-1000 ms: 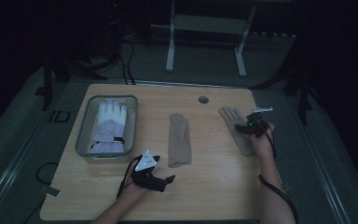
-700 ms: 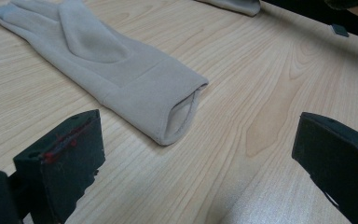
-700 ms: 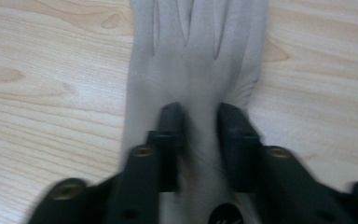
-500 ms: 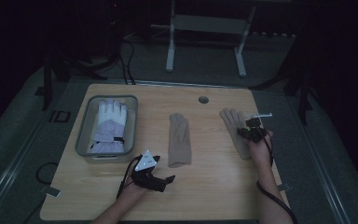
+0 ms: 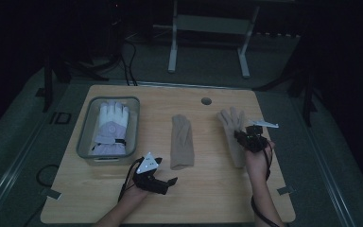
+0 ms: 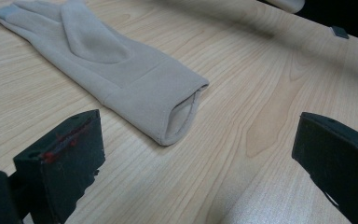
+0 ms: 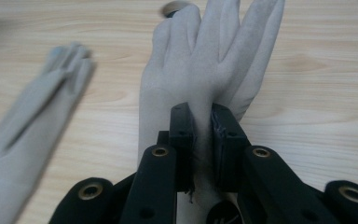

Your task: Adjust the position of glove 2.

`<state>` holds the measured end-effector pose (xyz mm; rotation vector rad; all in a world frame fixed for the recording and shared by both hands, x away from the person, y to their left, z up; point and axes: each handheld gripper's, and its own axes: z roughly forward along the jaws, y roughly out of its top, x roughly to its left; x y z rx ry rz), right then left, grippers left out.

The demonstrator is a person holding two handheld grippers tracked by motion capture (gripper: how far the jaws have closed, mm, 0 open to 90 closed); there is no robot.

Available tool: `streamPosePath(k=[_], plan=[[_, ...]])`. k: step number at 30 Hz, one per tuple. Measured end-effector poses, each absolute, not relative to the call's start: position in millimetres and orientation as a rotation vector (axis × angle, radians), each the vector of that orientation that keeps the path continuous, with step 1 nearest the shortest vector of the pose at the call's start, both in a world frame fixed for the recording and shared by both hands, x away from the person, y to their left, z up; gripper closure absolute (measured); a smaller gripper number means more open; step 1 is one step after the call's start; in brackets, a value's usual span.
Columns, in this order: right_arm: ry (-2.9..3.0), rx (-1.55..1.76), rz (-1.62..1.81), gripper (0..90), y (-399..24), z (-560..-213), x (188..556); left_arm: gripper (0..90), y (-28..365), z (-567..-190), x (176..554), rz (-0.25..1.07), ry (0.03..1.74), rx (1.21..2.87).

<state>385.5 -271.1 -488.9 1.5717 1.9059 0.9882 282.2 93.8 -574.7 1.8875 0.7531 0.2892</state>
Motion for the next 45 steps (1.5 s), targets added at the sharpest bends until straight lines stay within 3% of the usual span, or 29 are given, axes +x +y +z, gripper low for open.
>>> streamPosePath(k=[12, 21, 24, 27, 36, 45], plan=[[1.820, 1.767, 0.877, 78.9, -289.2, -521.9, 384.4, 2.4, 94.0, -574.6, 280.7, 0.302, 0.742, 1.886], [1.900, 1.768, 0.810, 65.8, -298.1, -544.8, 383.8, 2.5, 94.0, -574.6, 281.0, 0.300, 0.744, 1.887], [1.903, 1.751, 0.822, 55.2, -299.5, -542.4, 382.3, 2.4, 93.5, -574.6, 280.7, 0.303, 0.742, 1.889], [1.938, 1.642, 0.832, 50.7, -299.9, -535.8, 382.3, 2.4, 93.7, -574.6, 280.6, 0.306, 0.745, 1.886], [2.048, 1.420, 0.856, 49.2, -298.5, -524.3, 386.8, 2.4, 93.5, -574.6, 280.3, 0.307, 0.737, 1.888], [2.117, 1.424, 0.814, 49.9, -307.1, -549.1, 389.8, 2.5, 93.3, -574.5, 280.3, 0.306, 0.735, 1.891]])
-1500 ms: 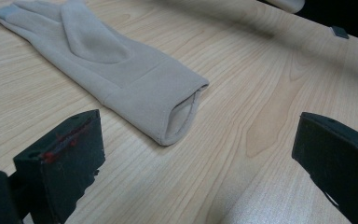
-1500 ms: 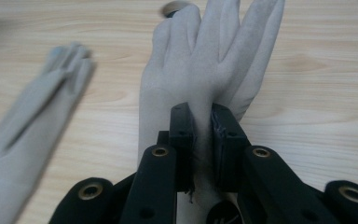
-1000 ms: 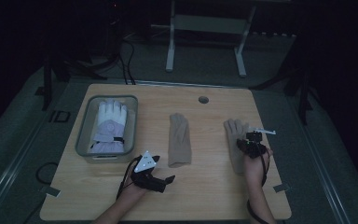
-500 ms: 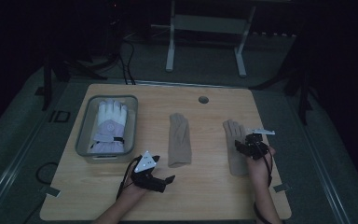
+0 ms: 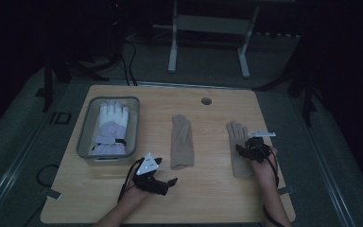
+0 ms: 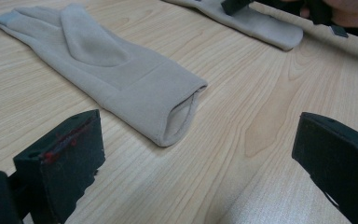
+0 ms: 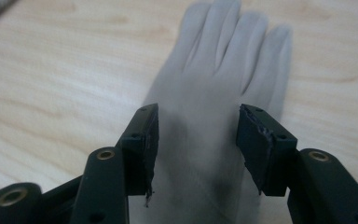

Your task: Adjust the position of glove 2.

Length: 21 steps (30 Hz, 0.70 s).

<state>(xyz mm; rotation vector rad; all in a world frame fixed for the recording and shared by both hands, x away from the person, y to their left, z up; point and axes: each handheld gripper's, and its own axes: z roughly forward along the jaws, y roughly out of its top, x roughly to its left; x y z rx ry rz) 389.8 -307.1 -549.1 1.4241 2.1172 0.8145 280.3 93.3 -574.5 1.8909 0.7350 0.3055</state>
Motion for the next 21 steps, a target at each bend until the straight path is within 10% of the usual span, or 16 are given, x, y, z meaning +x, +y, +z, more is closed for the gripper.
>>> streamPosePath(k=[13, 21], plan=[[2.035, 1.410, 0.837, 78.9, -306.0, -557.0, 381.9, 2.5, 93.5, -574.6, 280.6, 0.303, 0.741, 1.889], [1.998, 1.487, 0.869, 81.7, -304.7, -545.2, 379.9, 2.4, 94.1, -574.6, 281.2, 0.299, 0.745, 1.886]])
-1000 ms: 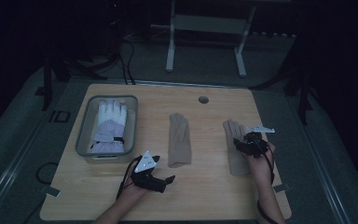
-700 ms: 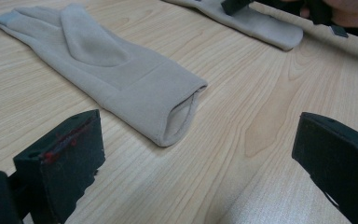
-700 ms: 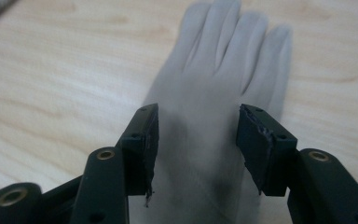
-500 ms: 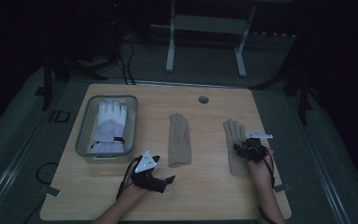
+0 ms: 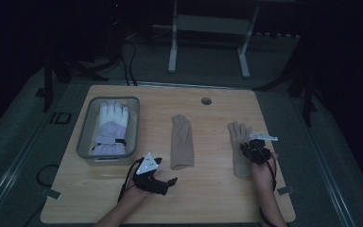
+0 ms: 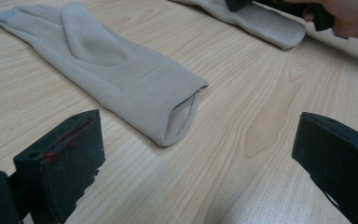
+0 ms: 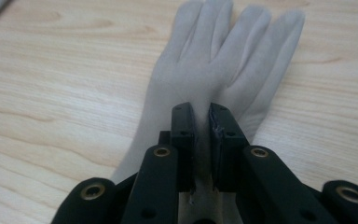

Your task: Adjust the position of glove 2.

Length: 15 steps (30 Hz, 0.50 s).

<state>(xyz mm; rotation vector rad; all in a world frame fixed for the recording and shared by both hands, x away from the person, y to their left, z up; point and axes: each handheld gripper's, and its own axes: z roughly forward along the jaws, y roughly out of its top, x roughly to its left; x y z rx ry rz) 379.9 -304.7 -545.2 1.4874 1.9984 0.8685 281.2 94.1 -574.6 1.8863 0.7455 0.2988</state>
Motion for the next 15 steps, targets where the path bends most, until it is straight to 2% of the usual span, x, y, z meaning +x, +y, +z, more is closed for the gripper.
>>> streamPosePath(k=[15], plan=[[1.893, 1.478, 1.003, 81.6, -286.1, -480.4, 375.8, 2.4, 93.6, -574.7, 280.9, 0.304, 0.746, 1.887]])
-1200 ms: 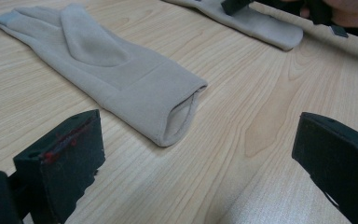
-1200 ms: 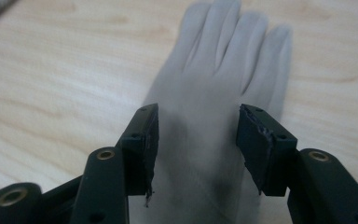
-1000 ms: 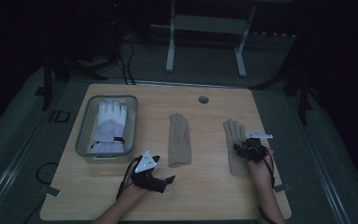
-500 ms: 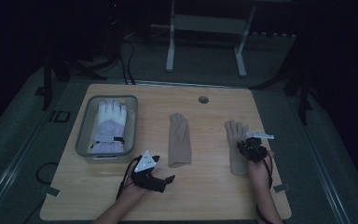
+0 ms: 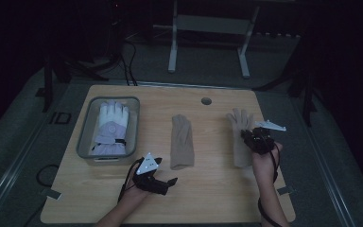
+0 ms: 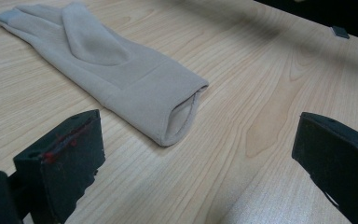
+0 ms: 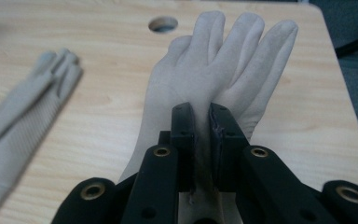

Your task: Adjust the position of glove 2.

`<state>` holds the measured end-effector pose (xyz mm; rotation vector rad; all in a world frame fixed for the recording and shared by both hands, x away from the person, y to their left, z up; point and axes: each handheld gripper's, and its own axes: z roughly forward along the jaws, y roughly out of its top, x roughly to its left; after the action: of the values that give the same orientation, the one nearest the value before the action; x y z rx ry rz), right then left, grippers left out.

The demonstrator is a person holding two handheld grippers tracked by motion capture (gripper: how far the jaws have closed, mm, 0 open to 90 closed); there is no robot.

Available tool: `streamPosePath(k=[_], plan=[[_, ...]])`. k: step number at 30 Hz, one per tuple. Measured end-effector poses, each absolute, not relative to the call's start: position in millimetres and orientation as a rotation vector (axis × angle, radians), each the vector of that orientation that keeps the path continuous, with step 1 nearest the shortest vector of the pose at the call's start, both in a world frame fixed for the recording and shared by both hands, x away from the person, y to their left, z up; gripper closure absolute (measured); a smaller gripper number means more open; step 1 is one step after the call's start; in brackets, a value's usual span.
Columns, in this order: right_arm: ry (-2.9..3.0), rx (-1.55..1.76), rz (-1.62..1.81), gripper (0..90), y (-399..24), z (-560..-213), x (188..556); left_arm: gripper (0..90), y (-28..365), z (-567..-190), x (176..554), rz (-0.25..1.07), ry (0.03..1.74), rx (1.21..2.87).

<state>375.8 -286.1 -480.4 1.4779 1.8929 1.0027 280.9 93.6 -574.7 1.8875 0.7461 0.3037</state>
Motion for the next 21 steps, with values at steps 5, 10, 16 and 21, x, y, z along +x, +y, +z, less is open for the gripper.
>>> streamPosePath(k=[5, 10, 16, 21], plan=[[1.880, 1.443, 1.030, 81.6, -273.2, -463.1, 376.0, 2.5, 93.7, -574.6, 280.8, 0.305, 0.744, 1.888], [1.880, 1.416, 1.064, 81.6, -257.5, -448.7, 377.6, 2.5, 93.2, -574.6, 280.6, 0.307, 0.745, 1.885], [1.892, 1.387, 1.069, 81.5, -232.7, -439.5, 383.2, 2.5, 93.4, -574.6, 280.5, 0.308, 0.744, 1.887], [1.919, 1.374, 1.073, 81.5, -206.6, -439.1, 388.0, 2.5, 93.2, -574.6, 280.6, 0.308, 0.744, 1.888]])
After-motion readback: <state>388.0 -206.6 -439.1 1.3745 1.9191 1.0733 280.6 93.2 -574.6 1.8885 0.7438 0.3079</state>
